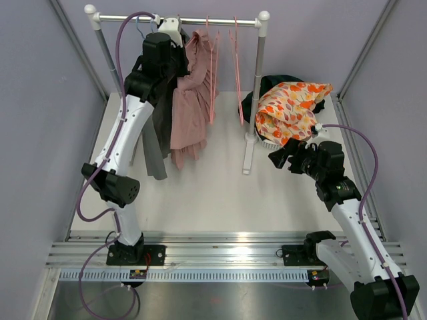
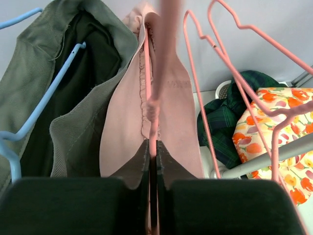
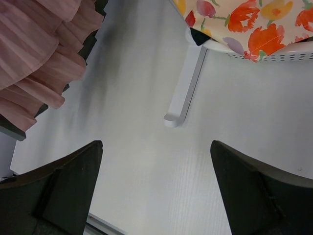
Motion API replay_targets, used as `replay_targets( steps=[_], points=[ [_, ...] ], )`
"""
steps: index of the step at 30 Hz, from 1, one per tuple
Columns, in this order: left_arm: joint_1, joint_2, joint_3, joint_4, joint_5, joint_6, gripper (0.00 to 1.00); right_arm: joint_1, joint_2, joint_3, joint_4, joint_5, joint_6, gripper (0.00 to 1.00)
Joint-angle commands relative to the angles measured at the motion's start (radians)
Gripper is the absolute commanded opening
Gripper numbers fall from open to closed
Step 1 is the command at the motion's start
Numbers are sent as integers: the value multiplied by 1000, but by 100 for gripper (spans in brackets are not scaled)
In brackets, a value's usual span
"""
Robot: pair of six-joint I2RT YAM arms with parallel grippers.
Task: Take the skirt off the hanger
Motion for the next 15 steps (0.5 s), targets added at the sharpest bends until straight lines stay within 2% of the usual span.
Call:
replay_targets(
  steps=[1,5,8,12,14,15],
  points=[
    [4,4,93,30,10,-16,0,6,-1,-1,30,-7,-4,99],
    [1,-41,105,32,1,-10,0,6,4,16,64,-59,2,99],
    [-11,-106,108,33,-19,-4,0,6,11,90,154,-191,14,99],
    [-33,-166,131,6,-25,-10,0,31,82,301,248,-321,60,99],
    [-39,-190,128,-1,-36,-10,0,90,166,407,242,-333,40,100],
    [-44,-195,127,-4,-36,-10,0,135,201,535,180,-287,-27,99]
  ],
)
